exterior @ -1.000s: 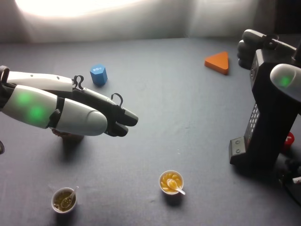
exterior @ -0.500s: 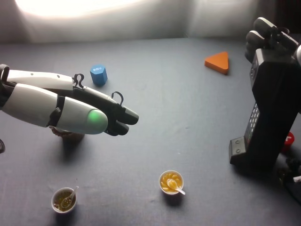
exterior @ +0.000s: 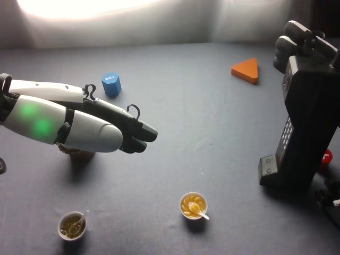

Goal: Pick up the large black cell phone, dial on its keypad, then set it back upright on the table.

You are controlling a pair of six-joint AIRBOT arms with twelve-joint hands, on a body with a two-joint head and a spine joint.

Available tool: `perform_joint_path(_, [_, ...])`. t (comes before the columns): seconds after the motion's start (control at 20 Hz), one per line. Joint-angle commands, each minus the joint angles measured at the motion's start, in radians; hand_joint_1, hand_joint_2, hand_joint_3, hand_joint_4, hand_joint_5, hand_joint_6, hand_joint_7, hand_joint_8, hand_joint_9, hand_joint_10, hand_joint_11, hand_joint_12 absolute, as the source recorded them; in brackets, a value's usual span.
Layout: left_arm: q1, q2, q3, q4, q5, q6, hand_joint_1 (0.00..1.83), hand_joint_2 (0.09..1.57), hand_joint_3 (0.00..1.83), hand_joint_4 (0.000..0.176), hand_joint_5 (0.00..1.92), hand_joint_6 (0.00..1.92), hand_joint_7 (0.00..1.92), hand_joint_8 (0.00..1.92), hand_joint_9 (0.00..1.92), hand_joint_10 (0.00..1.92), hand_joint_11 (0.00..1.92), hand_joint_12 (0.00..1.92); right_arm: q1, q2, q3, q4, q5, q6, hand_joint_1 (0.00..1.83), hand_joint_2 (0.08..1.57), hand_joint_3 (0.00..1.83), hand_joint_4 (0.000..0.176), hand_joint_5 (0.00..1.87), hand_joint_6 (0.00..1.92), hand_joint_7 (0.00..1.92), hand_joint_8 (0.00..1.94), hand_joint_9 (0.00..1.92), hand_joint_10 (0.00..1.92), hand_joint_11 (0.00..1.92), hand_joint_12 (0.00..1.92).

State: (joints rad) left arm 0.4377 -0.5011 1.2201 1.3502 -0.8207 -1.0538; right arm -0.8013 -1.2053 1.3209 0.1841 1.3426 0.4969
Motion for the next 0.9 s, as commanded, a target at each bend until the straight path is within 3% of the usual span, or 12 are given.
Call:
perform_joint_path(0.0, [-0.025,0.009,-0.003,-0.070,-0.047,-0.013,0.00,1.25,0.00,0.000,0.30,0.00,0.46,0.00,0.47,0.00,0.07,1.04,0.002,0.012,-0.003,0.004,0.132,0.011,0.18,0.88,0.00,0.035,0.12,0.00,0.14,0.00,0.10,0.00,0.00,0.33])
perform_joint_path(0.2, [-0.025,0.010,-0.001,-0.070,-0.046,-0.014,0.00,1.25,0.00,0.000,0.29,0.00,0.45,0.00,0.46,0.00,0.06,1.04,0.002,0.014,-0.011,-0.001,0.132,0.011,0.19,0.88,0.00,0.035,0.11,0.00,0.13,0.00,0.09,0.00,0.00,0.30])
perform_joint_path(0.25, [-0.025,0.010,-0.001,-0.070,-0.046,-0.015,0.00,1.25,0.00,0.000,0.31,0.00,0.46,0.00,0.47,0.00,0.07,1.01,0.002,0.014,-0.014,-0.002,0.132,0.011,0.21,0.89,0.00,0.026,0.14,0.00,0.16,0.00,0.12,0.00,0.00,0.38])
perform_joint_path(0.85, [-0.025,0.010,0.004,-0.070,-0.046,-0.016,0.00,1.25,0.00,0.000,0.31,0.00,0.48,0.01,0.50,0.01,0.08,1.02,0.004,0.019,-0.033,-0.009,0.132,0.009,0.24,0.91,0.00,0.026,0.16,0.00,0.17,0.01,0.14,0.01,0.00,0.44])
